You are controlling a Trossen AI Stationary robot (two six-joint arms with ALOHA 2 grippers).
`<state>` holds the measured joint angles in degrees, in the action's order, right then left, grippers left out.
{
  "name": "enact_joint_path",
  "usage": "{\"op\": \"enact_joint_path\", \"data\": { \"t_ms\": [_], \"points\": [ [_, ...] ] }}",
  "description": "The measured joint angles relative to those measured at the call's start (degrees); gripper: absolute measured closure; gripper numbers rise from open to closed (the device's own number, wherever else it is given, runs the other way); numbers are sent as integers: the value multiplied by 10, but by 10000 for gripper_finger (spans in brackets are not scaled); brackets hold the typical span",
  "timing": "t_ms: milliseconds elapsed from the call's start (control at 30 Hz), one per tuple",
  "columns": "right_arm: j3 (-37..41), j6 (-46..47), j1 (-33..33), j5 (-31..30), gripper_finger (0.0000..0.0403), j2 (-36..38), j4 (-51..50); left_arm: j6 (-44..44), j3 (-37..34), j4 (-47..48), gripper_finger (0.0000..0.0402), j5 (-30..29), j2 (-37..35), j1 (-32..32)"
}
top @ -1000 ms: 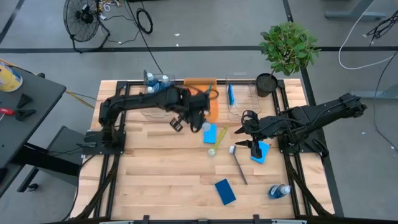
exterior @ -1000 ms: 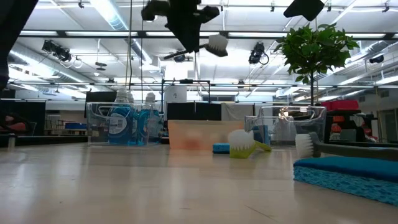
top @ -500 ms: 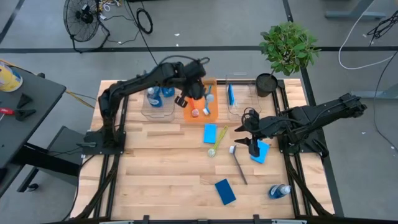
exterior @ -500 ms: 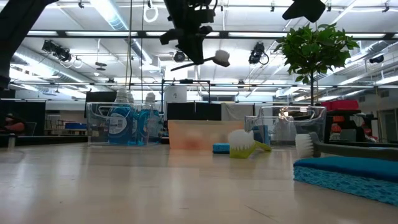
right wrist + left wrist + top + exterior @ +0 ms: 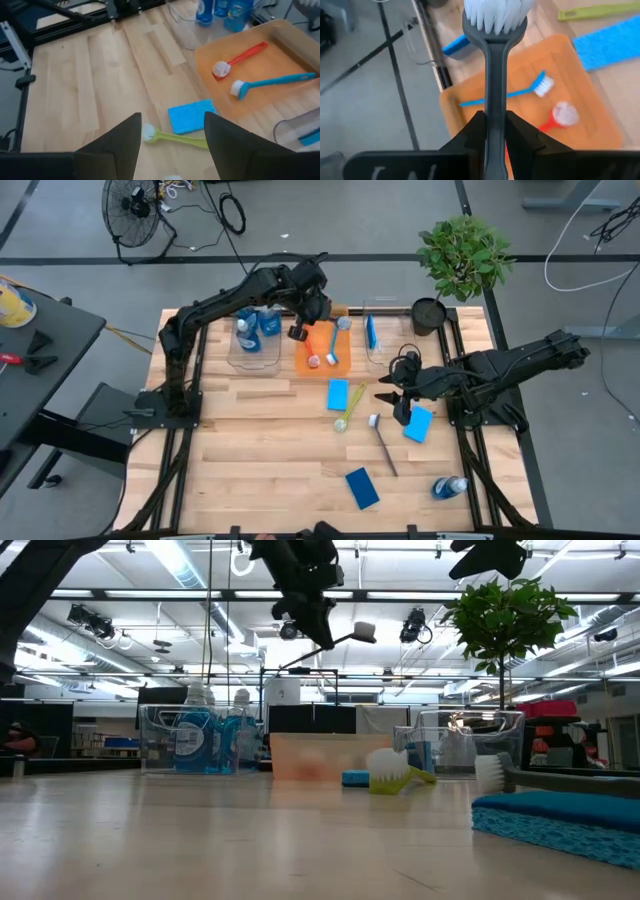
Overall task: Pick & Place Kitchen Sink Supplies
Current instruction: Put the gray dish brush into the orange bin
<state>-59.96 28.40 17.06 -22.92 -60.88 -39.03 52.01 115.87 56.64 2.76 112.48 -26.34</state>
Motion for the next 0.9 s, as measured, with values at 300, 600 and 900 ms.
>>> {"op": "enact_joint_path", "data": {
  "t_ms": [300,600,900],
  "points": [
    [0,1,0,-36,185,0,7,-309,0,2,345,-8,51,-9],
    [0,-2,0,-37,185,0,7,-525,0,-10,343,-21,85,-15],
    [0,-4,0,-37,185,0,7,-803,0,-28,340,-34,87,-25]
  ]
}}
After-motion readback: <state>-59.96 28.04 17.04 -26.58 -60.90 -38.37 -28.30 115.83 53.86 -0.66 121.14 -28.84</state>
